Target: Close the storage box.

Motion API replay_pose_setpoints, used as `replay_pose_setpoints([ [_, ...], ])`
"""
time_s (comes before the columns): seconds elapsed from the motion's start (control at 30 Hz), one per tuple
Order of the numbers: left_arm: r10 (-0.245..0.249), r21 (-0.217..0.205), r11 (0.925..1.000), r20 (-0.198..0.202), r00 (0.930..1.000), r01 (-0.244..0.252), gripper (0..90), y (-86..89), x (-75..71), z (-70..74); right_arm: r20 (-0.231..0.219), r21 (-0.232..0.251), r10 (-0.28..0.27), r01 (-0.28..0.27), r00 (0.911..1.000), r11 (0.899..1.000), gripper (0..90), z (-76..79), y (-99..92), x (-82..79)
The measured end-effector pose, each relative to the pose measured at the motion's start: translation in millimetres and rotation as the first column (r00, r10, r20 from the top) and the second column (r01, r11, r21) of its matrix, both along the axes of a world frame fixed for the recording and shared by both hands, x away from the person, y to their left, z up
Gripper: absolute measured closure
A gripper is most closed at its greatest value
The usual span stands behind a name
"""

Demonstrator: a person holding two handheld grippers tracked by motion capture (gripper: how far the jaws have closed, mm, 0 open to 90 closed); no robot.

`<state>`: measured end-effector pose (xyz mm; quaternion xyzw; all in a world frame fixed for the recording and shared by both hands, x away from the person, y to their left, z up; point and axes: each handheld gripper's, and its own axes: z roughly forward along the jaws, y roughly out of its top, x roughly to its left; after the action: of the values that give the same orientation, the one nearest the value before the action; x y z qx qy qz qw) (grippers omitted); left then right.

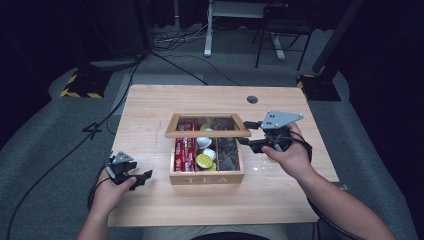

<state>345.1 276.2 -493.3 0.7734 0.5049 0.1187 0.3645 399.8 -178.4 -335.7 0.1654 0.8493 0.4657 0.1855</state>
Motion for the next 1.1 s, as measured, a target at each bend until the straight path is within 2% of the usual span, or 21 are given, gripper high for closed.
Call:
replay_pose_setpoints([
  [0.17, -0.007, 0.005, 1.0000, 0.002, 1.0000, 0.007, 25.6, -0.6, 0.2, 0.5, 0.026, -0.057, 0.023, -0.021, 0.9994, 0.998, 41.5, -15.5, 2.6, -13.8],
  [0.3, -0.009, 0.004, 1.0000, -0.001, 1.0000, 0.009, 25.6, -1.9, 0.4, 0.7, 0.048, -0.082, 0.025, -0.021, 0.9986, 0.996, 39.0, -25.7, 4.1, -21.9],
  [0.33, -0.011, 0.005, 0.9999, -0.003, 0.9999, 0.011, 25.6, -1.8, 0.7, 0.6, -0.010, -0.026, 0.035, -0.036, 0.9993, 0.999, 51.5, -30.3, 3.1, -23.8],
  [0.37, -0.011, 0.005, 0.9999, -0.003, 0.9999, 0.011, 25.6, -1.8, 0.7, 0.6, -0.010, -0.026, 0.035, -0.036, 0.9993, 0.999, 51.5, -30.3, 3.1, -23.8],
  [0.4, -0.013, 0.007, 0.9999, -0.003, 0.9999, 0.013, 25.6, -1.7, 0.9, 0.5, -0.092, 0.052, 0.072, -0.067, 0.9932, 0.996, 57.7, -31.8, 0.3, -23.3],
  [0.43, -0.010, 0.006, 0.9999, -0.001, 0.9999, 0.010, 25.5, -2.1, 0.9, 0.2, -0.078, 0.059, 0.044, -0.040, 0.9960, 0.997, 49.9, -32.7, -1.2, -23.6],
  [0.47, -0.009, 0.004, 0.9999, -0.002, 1.0000, 0.009, 25.6, -2.4, 0.9, 0.0, -0.021, 0.020, 0.016, -0.015, 0.9997, 1.000, 49.9, -33.1, -1.5, -24.2],
  [0.5, -0.010, 0.004, 0.9999, -0.003, 0.9999, 0.010, 25.6, -2.5, 0.8, -0.1, 0.016, -0.003, 0.001, -0.001, 0.9999, 1.000, 51.2, -34.9, -2.2, -24.4],
  [0.53, -0.011, 0.004, 0.9999, -0.002, 0.9999, 0.011, 25.5, -2.6, 0.9, -0.1, -0.050, 0.026, 0.009, -0.008, 0.9987, 1.000, 51.9, -41.9, -5.2, -20.4],
  [0.57, -0.011, 0.005, 0.9999, 0.001, 0.9999, 0.011, 25.5, -2.5, 1.0, 0.0, -0.050, 0.026, 0.009, -0.008, 0.9987, 1.000, 51.9, -41.9, -5.2, -20.4],
  [0.67, -0.009, 0.004, 0.9999, -0.004, 1.0000, 0.009, 25.5, -2.1, 0.9, -0.5, -0.105, 0.041, 0.013, -0.009, 0.9943, 0.999, 51.8, -53.2, -8.1, -16.2],
  [0.7, -0.010, 0.007, 0.9999, -0.004, 0.9999, 0.010, 25.5, -1.8, 1.0, -0.8, -0.105, 0.041, 0.013, -0.009, 0.9943, 0.999, 51.8, -53.2, -8.1, -16.2],
  [0.8, -0.009, 0.004, 1.0000, -0.005, 0.9999, 0.009, 25.5, -2.0, 0.8, -0.7, -0.152, 0.048, 0.019, -0.012, 0.9882, 0.999, 51.4, -64.0, -8.0, -12.6],
  [1.1, -0.015, -0.004, 0.9999, -0.002, 0.9999, 0.015, 25.6, -4.0, 2.0, 0.0, -0.192, 0.059, 0.013, -0.002, 0.9814, 0.998, 48.2, -77.1, -7.7, -7.9],
])
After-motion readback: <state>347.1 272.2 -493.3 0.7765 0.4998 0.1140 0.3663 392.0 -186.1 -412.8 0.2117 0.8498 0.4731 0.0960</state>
